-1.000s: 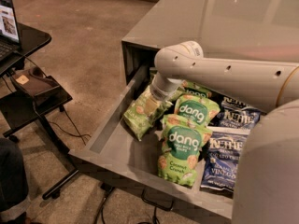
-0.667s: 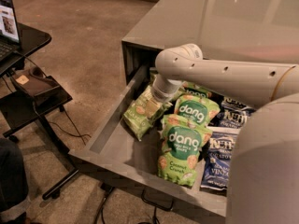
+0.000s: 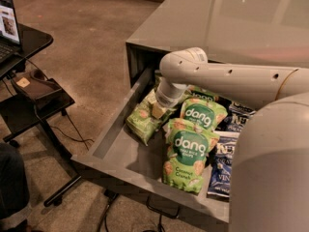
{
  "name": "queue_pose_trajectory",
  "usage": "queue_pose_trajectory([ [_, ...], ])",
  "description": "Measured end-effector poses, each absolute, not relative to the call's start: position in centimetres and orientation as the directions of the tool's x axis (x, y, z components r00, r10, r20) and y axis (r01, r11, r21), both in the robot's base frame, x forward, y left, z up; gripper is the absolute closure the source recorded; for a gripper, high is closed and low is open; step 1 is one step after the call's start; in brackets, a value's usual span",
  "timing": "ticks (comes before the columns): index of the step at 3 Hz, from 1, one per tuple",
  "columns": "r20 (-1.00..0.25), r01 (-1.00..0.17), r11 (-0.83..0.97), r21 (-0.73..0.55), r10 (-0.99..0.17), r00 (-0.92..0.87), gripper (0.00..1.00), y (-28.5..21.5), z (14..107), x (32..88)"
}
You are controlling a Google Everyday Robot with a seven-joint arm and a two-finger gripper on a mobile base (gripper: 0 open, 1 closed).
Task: Pick green jalapeno chip bag from top drawer and place on counter
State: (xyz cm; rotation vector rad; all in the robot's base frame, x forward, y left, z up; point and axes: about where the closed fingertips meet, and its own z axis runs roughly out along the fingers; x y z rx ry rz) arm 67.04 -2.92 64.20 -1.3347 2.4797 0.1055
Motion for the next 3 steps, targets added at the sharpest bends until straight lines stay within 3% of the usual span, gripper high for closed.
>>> queue_pose_trajectory([
  [1,-0.314,-0.824,0.560,-0.086,-0.800,-0.511,0.94,-2.9,64.2,67.0],
  [2,-0.337,-0.819,0.563,-0.112,-0.797,-0.502,1.00,-3.2,65.9,66.6],
  [3,-0.402,-0.829,0.535,-0.165,-0.804,-0.439,1.00,-3.4,69.9,64.8],
])
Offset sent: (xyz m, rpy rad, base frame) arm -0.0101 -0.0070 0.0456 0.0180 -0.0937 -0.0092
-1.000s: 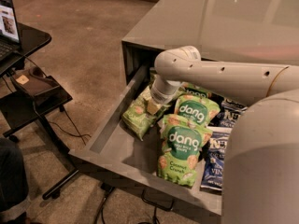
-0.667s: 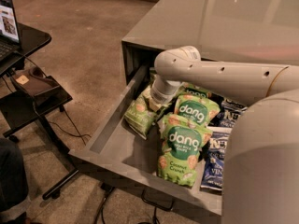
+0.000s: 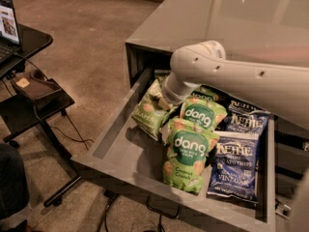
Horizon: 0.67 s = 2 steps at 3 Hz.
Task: Pick green jalapeno chip bag from top drawer and place on counter
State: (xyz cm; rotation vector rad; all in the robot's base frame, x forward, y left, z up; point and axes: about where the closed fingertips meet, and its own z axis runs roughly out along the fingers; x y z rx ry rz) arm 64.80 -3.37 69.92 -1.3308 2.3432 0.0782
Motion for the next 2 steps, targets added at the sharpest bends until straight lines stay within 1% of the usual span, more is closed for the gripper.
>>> queue_pose_trajectory([
  [2,-0.471,-0.807,0.523,-0.275,-0.805,-0.361,1.00,-5.1,77.9,61.6],
])
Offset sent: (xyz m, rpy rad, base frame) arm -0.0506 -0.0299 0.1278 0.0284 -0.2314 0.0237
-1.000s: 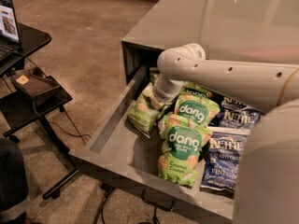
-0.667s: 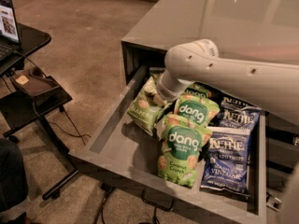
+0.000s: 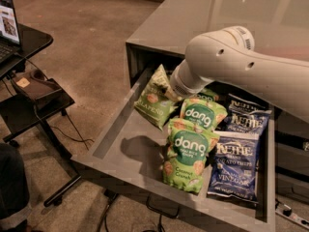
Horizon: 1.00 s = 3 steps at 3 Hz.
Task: Pick green jalapeno chip bag from top drawer and place on counter
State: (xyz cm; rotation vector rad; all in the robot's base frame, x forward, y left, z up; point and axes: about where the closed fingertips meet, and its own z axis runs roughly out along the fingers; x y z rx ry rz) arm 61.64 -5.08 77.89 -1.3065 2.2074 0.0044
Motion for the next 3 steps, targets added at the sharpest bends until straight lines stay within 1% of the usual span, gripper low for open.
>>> queue_pose_trajectory([
  [1,-0.536,-0.792,0.537,-0.290,-0.777,-0.331,1.00,-7.0,81.0,60.5],
  [2,-0.597,-0.777,0.574,-0.260,-0.727,-0.338,1.00,-10.8,82.6,60.0],
  [3,-0.638,-0.744,0.641,-0.187,-0.656,-0.404,1.00,-17.0,82.0,60.8],
])
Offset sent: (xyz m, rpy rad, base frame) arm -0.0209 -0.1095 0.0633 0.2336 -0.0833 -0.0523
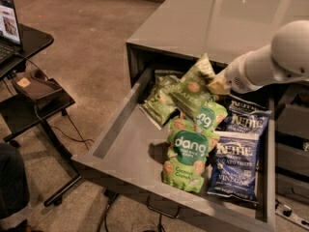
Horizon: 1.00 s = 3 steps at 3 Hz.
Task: Pick green jalapeno chip bag from top drawer and place on counter
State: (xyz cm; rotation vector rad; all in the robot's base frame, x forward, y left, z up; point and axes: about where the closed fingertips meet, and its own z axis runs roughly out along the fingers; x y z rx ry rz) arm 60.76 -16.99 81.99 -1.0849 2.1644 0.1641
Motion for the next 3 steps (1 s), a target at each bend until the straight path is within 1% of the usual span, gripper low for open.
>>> queue_pose_trajectory([
  [1,-0.648,-0.717,0.689,-0.101,-0.593,-0.478,1.00,-22.3,80.1,62.4],
  [2,-0.633,-0.667,0.745,0.006,-0.513,-0.579,1.00,-26.6,77.7,63.9],
  [3,-0.634,-0.666,0.746,0.006,-0.513,-0.579,1.00,-26.8,77.6,64.4],
])
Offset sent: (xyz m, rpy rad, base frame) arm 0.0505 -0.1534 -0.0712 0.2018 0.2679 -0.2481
